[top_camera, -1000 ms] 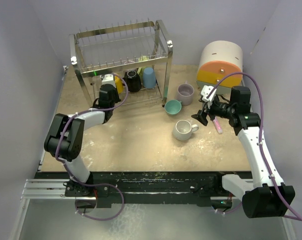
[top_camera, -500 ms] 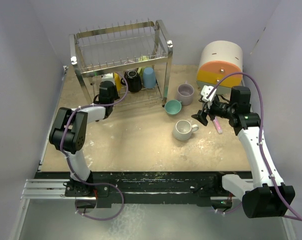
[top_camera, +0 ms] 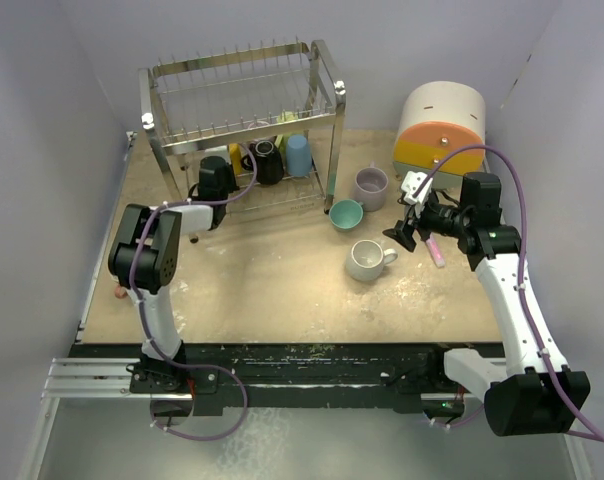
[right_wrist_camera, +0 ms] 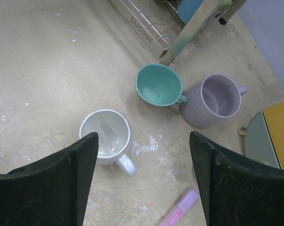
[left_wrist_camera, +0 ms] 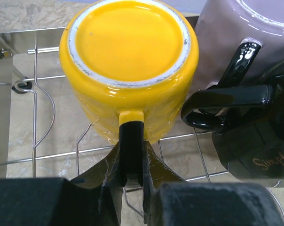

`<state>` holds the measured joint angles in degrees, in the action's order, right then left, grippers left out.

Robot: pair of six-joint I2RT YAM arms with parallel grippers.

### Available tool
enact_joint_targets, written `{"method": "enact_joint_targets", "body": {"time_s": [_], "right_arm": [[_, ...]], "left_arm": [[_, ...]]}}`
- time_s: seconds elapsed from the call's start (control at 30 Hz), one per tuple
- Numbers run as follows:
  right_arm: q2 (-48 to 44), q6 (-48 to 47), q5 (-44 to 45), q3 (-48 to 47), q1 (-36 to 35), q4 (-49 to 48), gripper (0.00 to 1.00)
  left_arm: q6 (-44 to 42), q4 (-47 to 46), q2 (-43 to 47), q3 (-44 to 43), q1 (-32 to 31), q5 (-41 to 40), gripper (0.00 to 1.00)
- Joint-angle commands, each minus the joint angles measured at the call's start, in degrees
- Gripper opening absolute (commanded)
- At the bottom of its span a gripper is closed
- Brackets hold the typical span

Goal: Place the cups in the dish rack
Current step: Turn the cup upside down in the dish rack.

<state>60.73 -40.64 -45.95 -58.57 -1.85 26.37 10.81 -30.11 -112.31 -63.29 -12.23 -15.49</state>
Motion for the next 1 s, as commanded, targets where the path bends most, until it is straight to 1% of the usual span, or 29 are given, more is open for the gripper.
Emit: {"method": "enact_joint_targets", "body": {"time_s": [0.0, 0.17, 0.2, 0.23, 0.3, 0.37, 0.43, 0.53, 0.6, 0.67, 0.8, 0.97], "right_arm": [[-0.26, -0.77, -0.19, 0.0, 0.21, -0.26, 0.8], [-0.16, -1.01, -0.02, 0.1, 0.18, -0.27, 0.8], [-0.17, -0.97, -0.01, 0.06, 0.2, -0.27, 0.79], [-0.25, -1.01, 0.05, 0.06, 0.26, -0.22, 0.8], [-0.26, -0.95, 0.07, 0.11, 0.2, -0.27, 0.79], [-0.26, -1.08, 0.15, 0.07, 0.18, -0.27, 0.8], [-0.32, -1.1, 0.16, 0.03, 0.2, -0.27, 0.8], [-0.33, -1.09, 0.16, 0.05, 0.22, -0.27, 0.79], [-0.35, -1.1, 0.16, 0.1, 0.23, -0.27, 0.8], [-0.43, -1.13, 0.16, 0.13, 0.22, -0.31, 0.8], [-0.52, -1.27, 0.24, 0.12, 0.19, -0.34, 0.8], [-0.72, -1.23, 0.23, 0.12, 0.19, -0.51, 0.8]], "left_arm": [[-2.42, -8.91, -0.38, -4.51, 0.73, 1.68, 0.0], [-3.18, -9.32, -2.33, -6.11, 0.95, 1.21, 0.0], [-3.09, -9.13, -2.78, -6.57, 1.08, 1.31, 0.01], [-2.93, -8.79, -3.13, -7.05, 1.21, 1.38, 0.05], [-2.79, -8.08, -3.7, -7.95, 1.37, 1.78, 0.08], [-2.64, -7.31, -4.15, -8.87, 1.49, 1.74, 0.15], [-2.48, -6.9, -4.31, -9.04, 1.51, 1.54, 0.28], [-2.26, -5.97, -3.86, -8.95, 1.51, 1.55, 0.43], [-1.78, -5.29, -3.09, -8.49, 1.56, 1.42, 0.55], [-1.38, -5.24, -2.14, -7.51, 1.51, 1.53, 0.63], [-1.17, -5.68, 0.41, -4.64, 1.52, 3.04, 0.71], [-1.6, -8.22, 4.45, 0.46, 1.51, 5.21, 0.74]]}}
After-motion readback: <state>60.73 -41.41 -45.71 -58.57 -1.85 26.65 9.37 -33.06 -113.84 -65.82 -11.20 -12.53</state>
